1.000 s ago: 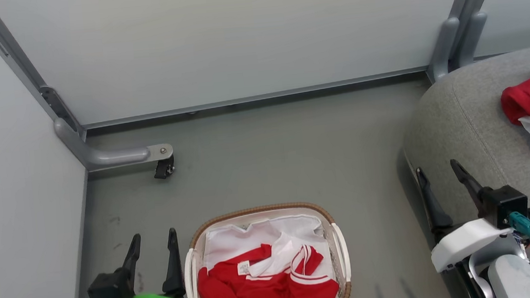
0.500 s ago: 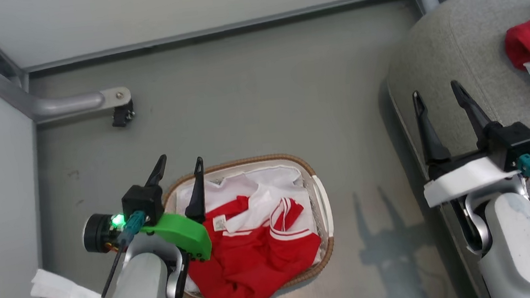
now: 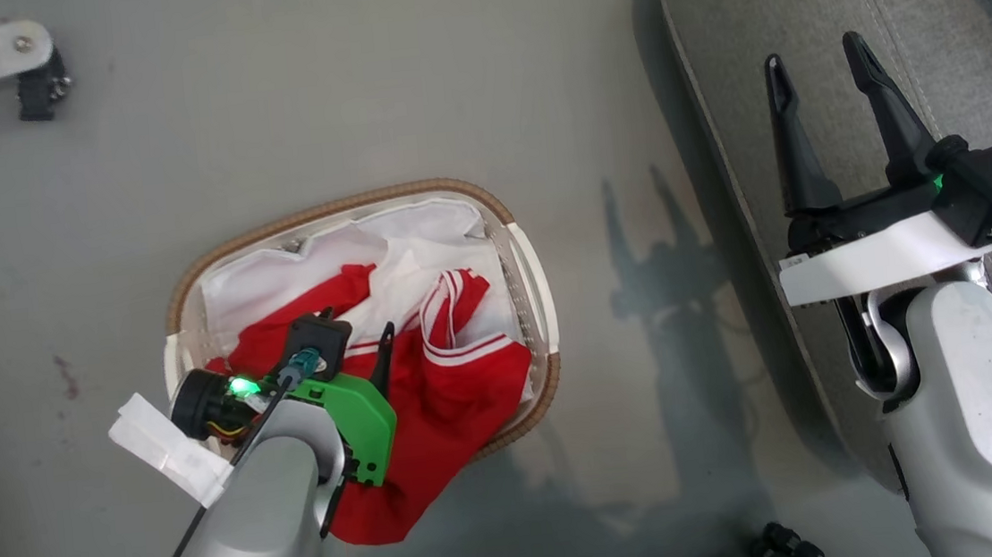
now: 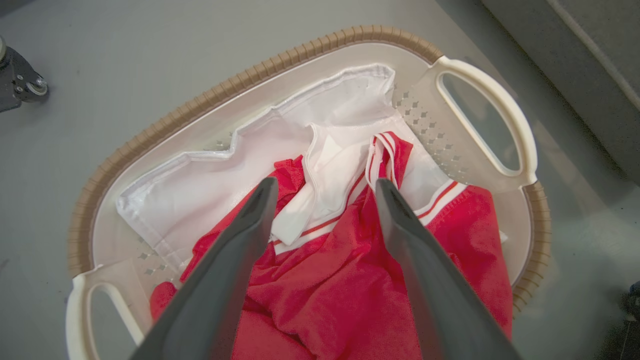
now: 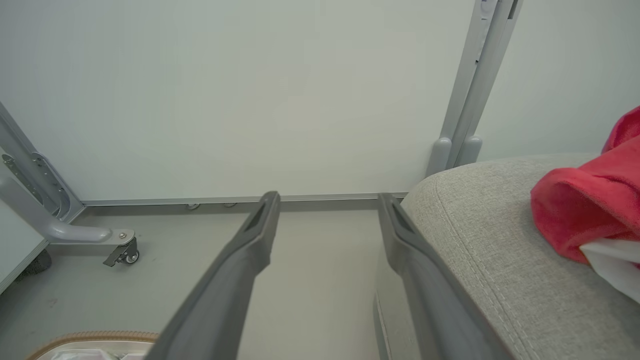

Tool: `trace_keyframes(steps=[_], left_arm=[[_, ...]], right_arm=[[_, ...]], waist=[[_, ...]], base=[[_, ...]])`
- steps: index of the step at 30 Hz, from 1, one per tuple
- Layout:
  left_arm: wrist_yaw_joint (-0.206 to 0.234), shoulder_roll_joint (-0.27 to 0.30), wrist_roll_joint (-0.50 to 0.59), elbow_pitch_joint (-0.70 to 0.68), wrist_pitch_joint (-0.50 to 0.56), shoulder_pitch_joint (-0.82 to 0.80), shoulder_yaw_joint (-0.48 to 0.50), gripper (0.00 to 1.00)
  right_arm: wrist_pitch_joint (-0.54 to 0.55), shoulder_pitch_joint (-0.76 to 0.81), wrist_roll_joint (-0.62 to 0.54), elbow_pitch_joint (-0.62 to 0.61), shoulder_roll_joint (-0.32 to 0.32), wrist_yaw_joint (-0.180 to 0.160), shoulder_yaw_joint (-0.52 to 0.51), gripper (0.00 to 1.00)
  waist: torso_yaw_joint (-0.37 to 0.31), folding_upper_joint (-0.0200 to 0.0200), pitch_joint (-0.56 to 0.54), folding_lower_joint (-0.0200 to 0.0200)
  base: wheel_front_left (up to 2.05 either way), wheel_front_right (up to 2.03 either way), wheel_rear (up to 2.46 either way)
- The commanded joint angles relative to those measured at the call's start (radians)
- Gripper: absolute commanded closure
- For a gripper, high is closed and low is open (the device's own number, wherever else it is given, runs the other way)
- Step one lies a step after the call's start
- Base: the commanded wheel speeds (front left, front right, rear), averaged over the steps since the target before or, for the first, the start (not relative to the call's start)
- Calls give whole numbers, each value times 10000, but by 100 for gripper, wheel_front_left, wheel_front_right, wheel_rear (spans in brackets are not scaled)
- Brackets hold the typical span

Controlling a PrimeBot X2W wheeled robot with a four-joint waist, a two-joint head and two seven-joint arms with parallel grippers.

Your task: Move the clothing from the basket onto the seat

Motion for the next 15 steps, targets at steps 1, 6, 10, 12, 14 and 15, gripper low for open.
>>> trace_keyframes(steps=[1, 6, 10, 12, 14, 15], left_arm=[[-21, 209, -66, 268, 19, -326, -13, 0], [-5, 447, 106, 1133, 9, -889, -184, 0], [74, 634, 101, 1491, -26, -1236, -221, 0], [147, 758, 145, 1628, -6, -1411, -271, 0], [183, 880, 194, 1727, -10, -1583, -318, 0], [221, 927, 201, 1762, -18, -1654, -328, 0]], right_arm=[[-49, -211, 143, -117, -7, -12, 79, 0], [-49, -453, 424, -494, -4, -14, 253, 0], [-49, -624, 647, -759, -5, -14, 405, 0], [-49, -680, 795, -892, -4, -14, 475, 0], [-49, -789, 882, -1016, -7, -14, 534, 0], [-49, -833, 905, -1071, -8, -14, 561, 0]], waist=[[-1200, -1, 1527, -2], [-1504, -1, 2245, -2], [-1639, -1, 2722, -2], [-1696, -1, 2962, -2], [-1753, -1, 3170, -2], [-1778, -1, 3256, -2]], base=[[0, 0, 0], [0, 0, 0], [0, 0, 0], [0, 0, 0], [0, 0, 0], [0, 0, 0]])
